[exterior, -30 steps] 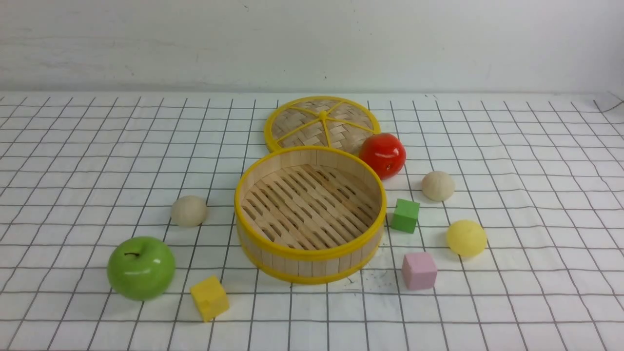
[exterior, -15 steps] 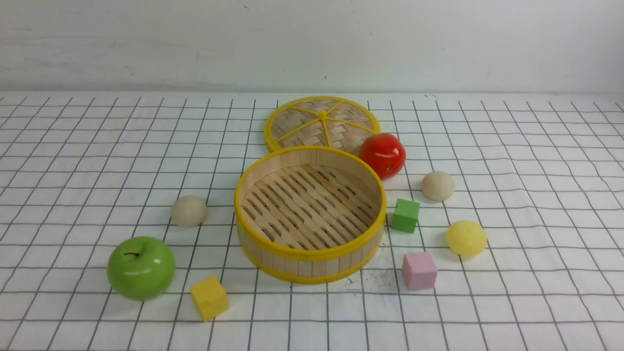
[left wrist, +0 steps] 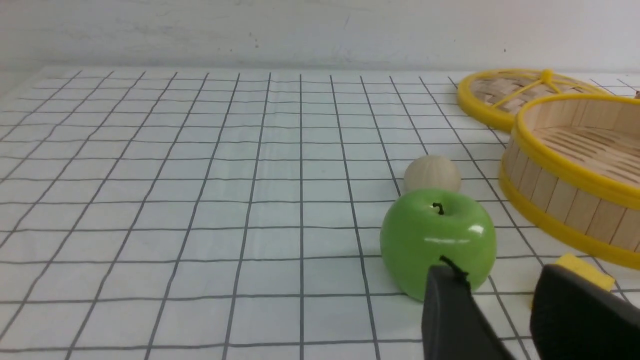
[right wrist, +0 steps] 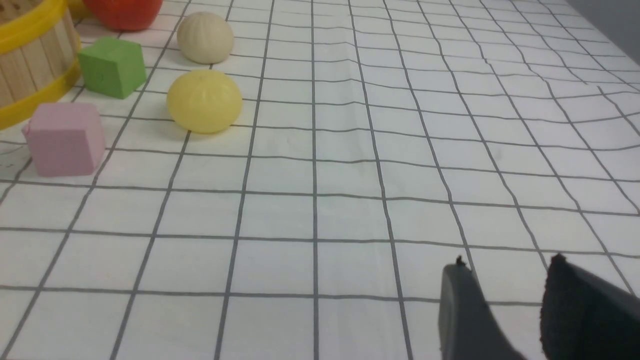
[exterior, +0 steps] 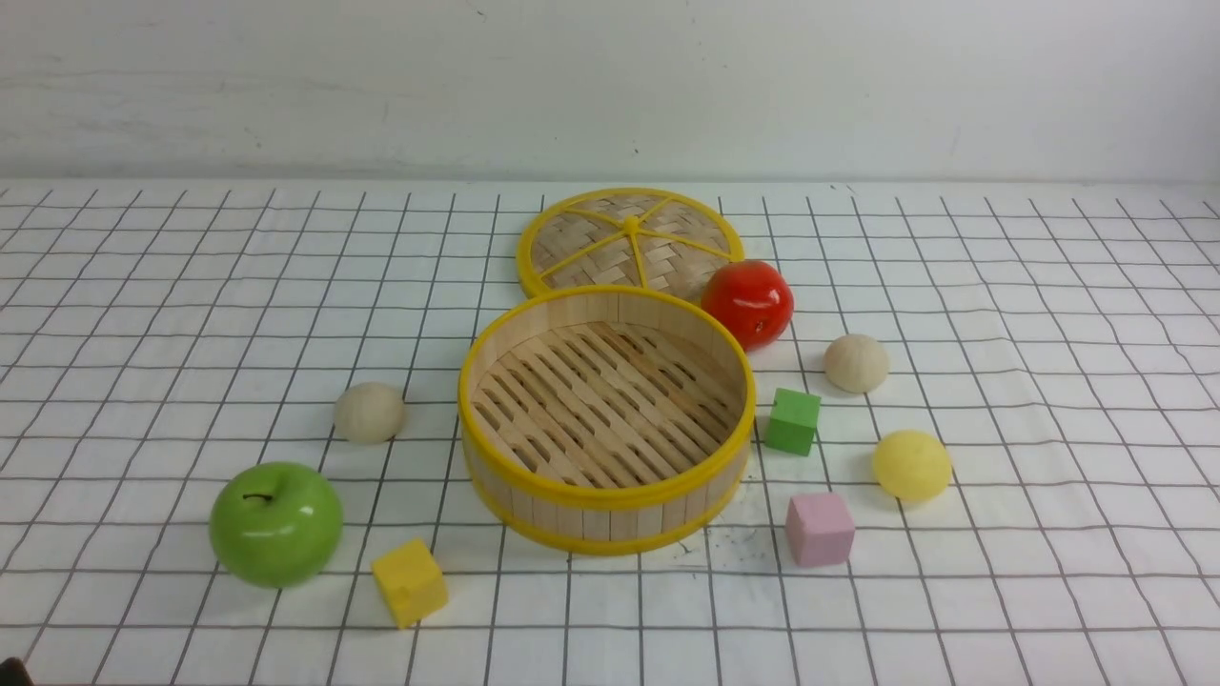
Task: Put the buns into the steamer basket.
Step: Use the left arm to grab a steamed stuffed bun
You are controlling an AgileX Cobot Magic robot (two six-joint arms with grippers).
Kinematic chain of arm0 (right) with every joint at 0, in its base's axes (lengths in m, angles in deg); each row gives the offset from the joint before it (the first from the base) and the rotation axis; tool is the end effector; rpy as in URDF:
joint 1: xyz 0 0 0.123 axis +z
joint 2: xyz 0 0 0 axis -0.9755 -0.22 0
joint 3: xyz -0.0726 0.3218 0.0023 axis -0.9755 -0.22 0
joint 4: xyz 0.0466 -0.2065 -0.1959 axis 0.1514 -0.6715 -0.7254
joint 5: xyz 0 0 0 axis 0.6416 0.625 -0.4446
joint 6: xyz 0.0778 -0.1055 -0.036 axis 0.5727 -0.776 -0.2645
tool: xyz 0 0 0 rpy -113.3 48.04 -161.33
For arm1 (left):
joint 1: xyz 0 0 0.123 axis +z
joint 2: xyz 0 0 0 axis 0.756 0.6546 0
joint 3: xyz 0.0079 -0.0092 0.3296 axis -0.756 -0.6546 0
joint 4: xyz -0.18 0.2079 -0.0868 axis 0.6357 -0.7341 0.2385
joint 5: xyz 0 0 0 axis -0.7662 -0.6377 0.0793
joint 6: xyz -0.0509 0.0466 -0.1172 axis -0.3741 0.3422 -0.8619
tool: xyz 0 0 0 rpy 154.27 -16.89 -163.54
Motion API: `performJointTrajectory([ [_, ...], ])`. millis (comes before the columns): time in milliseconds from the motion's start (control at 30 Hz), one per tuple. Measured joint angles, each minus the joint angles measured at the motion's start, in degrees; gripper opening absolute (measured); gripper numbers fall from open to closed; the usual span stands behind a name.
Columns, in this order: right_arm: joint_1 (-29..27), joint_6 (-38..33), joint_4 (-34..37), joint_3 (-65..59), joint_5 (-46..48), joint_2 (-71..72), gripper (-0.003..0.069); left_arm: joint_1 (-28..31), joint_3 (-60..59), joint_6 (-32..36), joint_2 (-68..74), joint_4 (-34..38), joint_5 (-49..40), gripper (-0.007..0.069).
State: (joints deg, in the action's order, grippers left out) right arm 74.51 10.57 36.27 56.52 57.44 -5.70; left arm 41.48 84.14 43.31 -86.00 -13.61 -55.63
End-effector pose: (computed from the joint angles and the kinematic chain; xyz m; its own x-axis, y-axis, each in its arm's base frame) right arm 0.0878 -0.0076 0.1605 -0.2835 -0.0777 -0.9558 0.0460 0.9945 -0.0945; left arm 0.0932 -0.0053 0.1841 -0.0936 -0.0344 -0.9950 0.0767 0.9962 -0.0416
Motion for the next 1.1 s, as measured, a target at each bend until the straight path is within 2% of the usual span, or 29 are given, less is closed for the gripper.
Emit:
performJointTrajectory([
  [167,0.0,0.0,0.0,0.0,0.0,0.0,0.0239,0.0,-0.1,-0.7,0.0,0.3,1.3,0.0238],
  [367,0.0,0.0,0.0,0.0,0.0,0.0,0.0239,0.0,-0.1,-7.7,0.0,3.8,11.1,0.0238],
  [400,0.0,0.0,0.0,0.0,0.0,0.0,0.0239,0.0,-0.1,-9.9,0.0,4.0,16.6,0.0238],
  [433,0.0,0.0,0.0,0.0,0.0,0.0,0.0239,0.0,-0.1,-10.3,0.0,4.0,17.2,0.0238],
  [500,0.0,0.0,0.0,0.0,0.0,0.0,0.0239,0.0,0.0,-12.0,0.0,4.3,24.2,0.0238],
  [633,0.0,0.0,0.0,0.0,0.0,0.0,0.0239,0.0,4.3,-12.4,0.0,5.5,25.1,0.0238],
  [767,0.0,0.0,0.0,0.0,0.0,0.0,0.0239,0.0,14.4,-12.5,2.0,7.7,21.2,0.0238],
  [900,0.0,0.0,0.0,0.0,0.0,0.0,0.0239,0.0,24.6,-13.5,8.5,8.4,13.2,0.0238],
  [967,0.0,0.0,0.0,0.0,0.0,0.0,0.0239,0.0,30.7,-14.7,12.5,8.7,6.1,0.0238],
  [1067,0.0,0.0,0.0,0.0,0.0,0.0,0.0239,0.0,38.2,-17.2,20.9,9.1,-10.4,0.0238],
  [1100,0.0,0.0,0.0,0.0,0.0,0.0,0.0239,0.0,38.7,-17.3,21.4,9.1,-12.3,0.0238],
])
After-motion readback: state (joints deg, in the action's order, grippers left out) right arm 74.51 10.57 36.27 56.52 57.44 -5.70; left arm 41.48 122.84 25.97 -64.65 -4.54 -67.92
